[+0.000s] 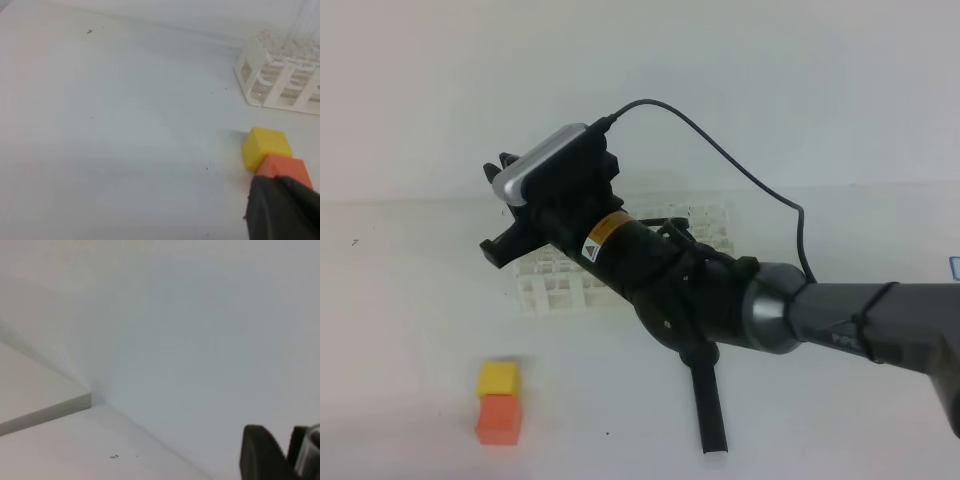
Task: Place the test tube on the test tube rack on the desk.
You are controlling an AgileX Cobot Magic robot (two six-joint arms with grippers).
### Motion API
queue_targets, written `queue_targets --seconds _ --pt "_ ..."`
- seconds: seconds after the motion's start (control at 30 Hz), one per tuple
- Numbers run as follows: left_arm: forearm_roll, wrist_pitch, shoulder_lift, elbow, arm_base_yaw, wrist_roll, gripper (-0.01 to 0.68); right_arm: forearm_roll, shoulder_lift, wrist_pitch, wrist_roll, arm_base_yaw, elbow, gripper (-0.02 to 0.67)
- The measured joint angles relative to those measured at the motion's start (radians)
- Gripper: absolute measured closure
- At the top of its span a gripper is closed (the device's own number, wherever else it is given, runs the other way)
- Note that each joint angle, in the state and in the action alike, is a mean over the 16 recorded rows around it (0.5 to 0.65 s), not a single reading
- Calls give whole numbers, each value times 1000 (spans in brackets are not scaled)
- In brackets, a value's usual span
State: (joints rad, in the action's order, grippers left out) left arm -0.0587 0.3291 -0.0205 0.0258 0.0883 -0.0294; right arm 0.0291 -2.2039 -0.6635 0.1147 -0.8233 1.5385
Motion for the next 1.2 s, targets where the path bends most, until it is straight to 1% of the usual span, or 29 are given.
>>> queue_targets --seconds 0.27,0.57,0.77,1.03,1.2 --pt "-1 7 6 -10 0 0 674 143 -22 3 123 -22 32 538" --pt "-2 15 12 -23 -1 0 674 310 -35 11 203 -43 50 538" --pt "-2 15 12 -23 -1 0 674 351 -56 32 270 -60 81 538" --pt "-2 15 12 -23 -1 0 674 369 -79 73 383 -72 118 538" --pt "-2 14 12 -23 -1 0 674 388 -83 87 425 -74 125 538"
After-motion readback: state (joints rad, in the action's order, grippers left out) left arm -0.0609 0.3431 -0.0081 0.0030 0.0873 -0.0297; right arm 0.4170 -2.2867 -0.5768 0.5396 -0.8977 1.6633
